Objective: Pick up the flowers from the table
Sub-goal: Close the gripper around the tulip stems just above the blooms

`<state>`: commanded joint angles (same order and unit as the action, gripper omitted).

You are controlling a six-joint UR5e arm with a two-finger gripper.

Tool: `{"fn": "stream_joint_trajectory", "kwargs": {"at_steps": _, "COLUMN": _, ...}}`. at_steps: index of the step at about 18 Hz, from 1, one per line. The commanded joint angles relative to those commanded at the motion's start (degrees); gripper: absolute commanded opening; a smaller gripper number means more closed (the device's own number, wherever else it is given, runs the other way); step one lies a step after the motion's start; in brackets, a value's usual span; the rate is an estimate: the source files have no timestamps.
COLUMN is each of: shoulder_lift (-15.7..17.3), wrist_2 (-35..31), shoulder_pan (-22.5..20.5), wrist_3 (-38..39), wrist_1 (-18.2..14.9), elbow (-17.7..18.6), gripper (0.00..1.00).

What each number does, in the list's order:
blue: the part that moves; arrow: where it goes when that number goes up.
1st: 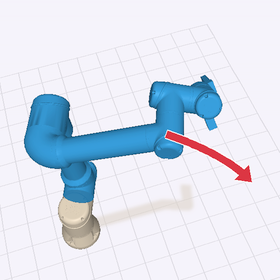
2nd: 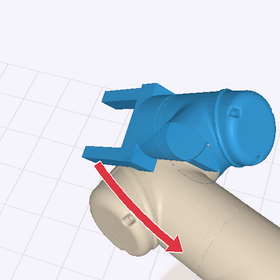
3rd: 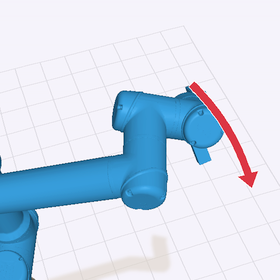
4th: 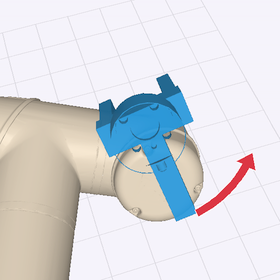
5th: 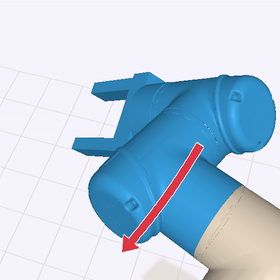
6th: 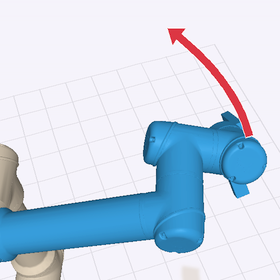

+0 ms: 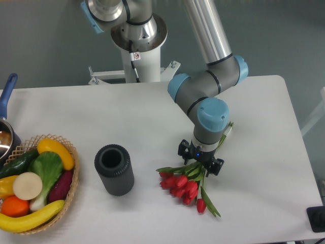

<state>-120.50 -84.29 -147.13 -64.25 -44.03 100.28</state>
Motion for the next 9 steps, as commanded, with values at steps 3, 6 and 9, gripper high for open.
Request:
{"fn": "stream_joint_trajectory", "kwargs": {"at_steps": 3, "shoulder_lift": 0.2, "wrist_2": 0.0, "shoulder_pan": 0.0, "wrist_3": 0.0, "wrist_1": 0.2, "elbow": 0.0, "gripper": 0.55}}
{"fn": "stream_joint_trajectory", "kwargs": {"at_steps": 6, "shoulder_lift": 0.4, "wrist_2": 0.0, "shoulder_pan": 0.0, "wrist_3": 0.1, "wrist_1": 0.2, "elbow": -0.1, "gripper": 0.44}}
{"fn": "stream_joint_trajectory", "kwargs": {"at_steps": 9, "shoulder_lift": 0.5, "wrist_2": 0.1, "shoulder_pan": -0.1, "wrist_3": 0.2, "wrist_1": 0.2, "elbow": -0.5, "gripper": 0.35}}
